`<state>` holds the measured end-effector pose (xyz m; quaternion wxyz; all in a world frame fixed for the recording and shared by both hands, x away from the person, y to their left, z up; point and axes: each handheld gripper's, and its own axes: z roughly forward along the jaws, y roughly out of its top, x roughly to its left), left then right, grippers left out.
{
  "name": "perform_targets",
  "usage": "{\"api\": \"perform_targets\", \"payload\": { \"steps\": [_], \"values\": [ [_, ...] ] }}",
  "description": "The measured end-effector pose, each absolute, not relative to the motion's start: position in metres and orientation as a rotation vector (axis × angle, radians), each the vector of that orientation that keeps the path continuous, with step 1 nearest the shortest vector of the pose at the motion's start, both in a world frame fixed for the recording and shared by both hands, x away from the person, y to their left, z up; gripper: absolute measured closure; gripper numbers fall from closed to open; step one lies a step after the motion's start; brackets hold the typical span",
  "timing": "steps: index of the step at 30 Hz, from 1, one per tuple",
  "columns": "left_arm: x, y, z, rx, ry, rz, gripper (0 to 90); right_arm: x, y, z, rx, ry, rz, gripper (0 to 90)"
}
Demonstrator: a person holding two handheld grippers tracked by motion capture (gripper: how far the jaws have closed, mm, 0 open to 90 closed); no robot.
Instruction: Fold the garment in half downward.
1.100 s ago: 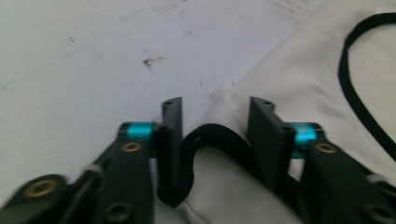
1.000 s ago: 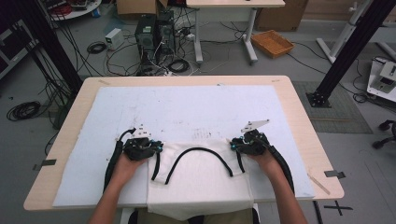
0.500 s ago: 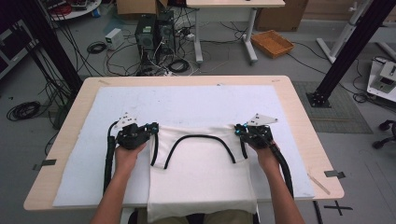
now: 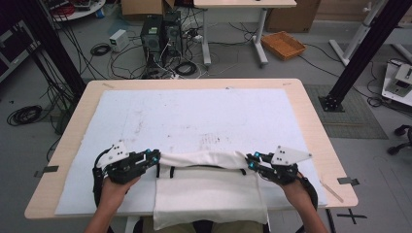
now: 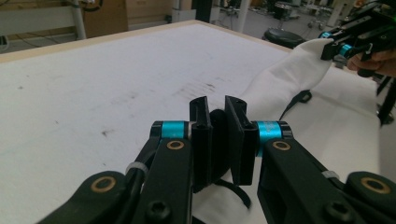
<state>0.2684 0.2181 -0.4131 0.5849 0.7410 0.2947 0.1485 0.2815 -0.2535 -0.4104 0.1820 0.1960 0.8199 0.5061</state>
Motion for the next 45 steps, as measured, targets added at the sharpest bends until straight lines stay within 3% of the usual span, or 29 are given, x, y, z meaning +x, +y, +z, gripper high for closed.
{"api": "perform_targets", "payload": {
  "steps": [9, 11, 13, 14, 20, 27, 35, 37, 40, 41, 42, 43, 44, 45],
  "values": [
    [0.238, 0.220, -0.425, 1.800, 0.638, 0.251, 78.8, 0.257, -0.265, -0.425, 0.521, 2.418, 1.350, 81.1],
    [0.237, 0.220, -0.424, 1.796, 0.648, 0.243, 68.4, 0.256, -0.265, -0.428, 0.531, 2.432, 1.339, 75.5],
    [0.239, 0.221, -0.422, 1.774, 0.704, 0.253, 48.2, 0.257, -0.266, -0.430, 0.584, 2.445, 1.346, 59.5],
    [0.241, 0.223, -0.422, 1.763, 0.724, 0.268, 44.5, 0.258, -0.268, -0.430, 0.616, 2.431, 1.363, 53.3],
    [0.269, 0.219, -0.427, 1.779, 0.859, 0.345, 40.7, 0.271, -0.271, -0.421, 0.797, 2.317, 1.385, 42.9],
    [0.289, 0.207, -0.436, 1.822, 0.905, 0.344, 40.7, 0.278, -0.272, -0.419, 0.860, 2.270, 1.488, 43.0],
    [0.291, 0.195, -0.445, 1.905, 0.926, 0.304, 38.7, 0.293, -0.261, -0.446, 0.942, 2.415, 1.145, 41.9],
    [0.293, 0.191, -0.449, 1.955, 0.938, 0.294, 38.6, 0.298, -0.261, -0.452, 0.983, 2.442, 1.129, 40.5],
    [0.293, 0.186, -0.451, 2.013, 0.947, 0.295, 41.2, 0.301, -0.264, -0.452, 1.013, 2.477, 1.171, 51.2],
    [0.292, 0.185, -0.451, 2.045, 0.923, 0.282, 49.6, 0.301, -0.264, -0.452, 1.018, 2.485, 1.179, 56.0],
    [0.291, 0.184, -0.451, 2.060, 0.911, 0.290, 62.1, 0.301, -0.265, -0.452, 1.017, 2.501, 1.202, 67.3],
    [0.291, 0.184, -0.451, 2.060, 0.911, 0.290, 68.4, 0.301, -0.265, -0.452, 1.017, 2.501, 1.202, 67.3],
    [0.290, 0.182, -0.450, 2.063, 0.897, 0.301, 68.4, 0.302, -0.266, -0.451, 1.015, 2.528, 1.222, 73.3],
    [0.290, 0.181, -0.449, 2.061, 0.896, 0.299, 77.1, 0.302, -0.266, -0.450, 1.004, 2.537, 1.219, 75.8]
  ]
}}
